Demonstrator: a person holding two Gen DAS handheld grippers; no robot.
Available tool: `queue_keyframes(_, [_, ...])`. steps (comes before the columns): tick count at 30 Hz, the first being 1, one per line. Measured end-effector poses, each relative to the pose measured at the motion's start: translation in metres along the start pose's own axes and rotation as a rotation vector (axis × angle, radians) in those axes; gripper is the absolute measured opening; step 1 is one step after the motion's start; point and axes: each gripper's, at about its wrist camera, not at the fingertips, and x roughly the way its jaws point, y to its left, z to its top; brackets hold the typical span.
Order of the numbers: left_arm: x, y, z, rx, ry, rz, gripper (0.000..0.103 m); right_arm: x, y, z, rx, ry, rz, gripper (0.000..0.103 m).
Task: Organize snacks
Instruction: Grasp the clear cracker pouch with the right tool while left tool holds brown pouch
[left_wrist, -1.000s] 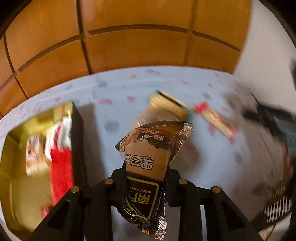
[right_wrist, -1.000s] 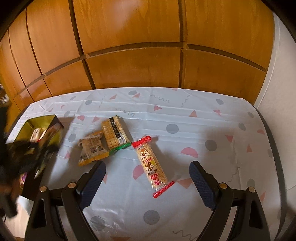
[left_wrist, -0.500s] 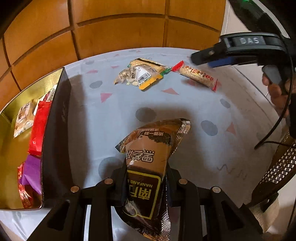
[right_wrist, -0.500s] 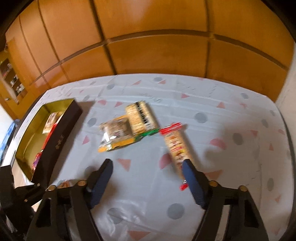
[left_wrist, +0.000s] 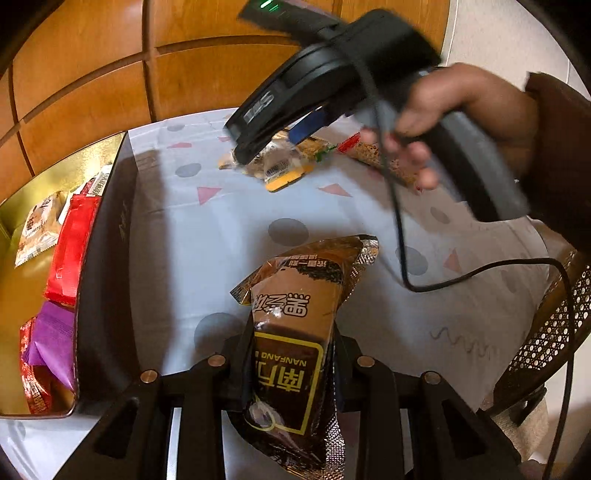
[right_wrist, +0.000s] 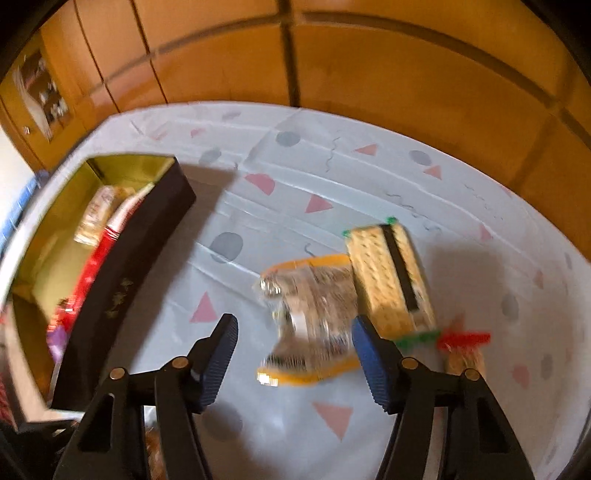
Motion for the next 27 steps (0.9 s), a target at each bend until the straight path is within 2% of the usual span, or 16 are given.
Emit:
queue_keyframes(3, [-0.001,-0.001,-0.001,-0.002,-0.003,-0.002,0.031,0.016,0.008,0.001,-0.054,0.029,-0.022,0.068])
queue_keyframes(4, [-0.001,0.000,-0.001,-0.004,-0.004,-0.003,0.031,0.019,0.011,0.000,-0.073,0.034,-0.033,0.063])
queue_keyframes(5, [-0.001,-0.001,-0.001,-0.006,-0.005,-0.003,0.031,0.020,0.012,-0.002,-0.080,0.034,-0.038,0.047])
queue_keyframes(6, [-0.001,-0.001,-0.001,-0.006,-0.006,-0.002,0.031,0.018,0.012,-0.004,-0.075,0.024,-0.022,0.047])
queue_keyframes(8, [-0.001,-0.002,-0.001,-0.006,-0.007,0.001,0.031,0.008,0.012,-0.012,-0.075,0.020,-0.012,0.040])
queue_keyframes(15, [-0.003,-0.001,-0.002,-0.021,-0.006,-0.002,0.031,-0.037,0.007,-0.066,-0.101,0.067,0.012,0.040])
queue_keyframes(19, [-0.004,-0.001,-0.001,-0.027,0.001,-0.002,0.031,-0.039,-0.004,-0.103,-0.058,0.108,-0.036,0.041])
queue_keyframes(20, [-0.004,-0.001,-0.001,-0.028,0.004,-0.004,0.031,-0.036,-0.008,-0.110,-0.031,0.107,-0.026,0.044])
queue_keyframes(23, [-0.002,-0.002,0.001,-0.025,0.010,0.006,0.031,-0.035,-0.015,-0.121,0.042,0.060,0.007,0.046])
queue_keyframes(27, [-0.001,-0.006,0.002,-0.021,0.011,0.027,0.031,-0.034,-0.011,-0.130,0.069,0.007,-0.022,0.048])
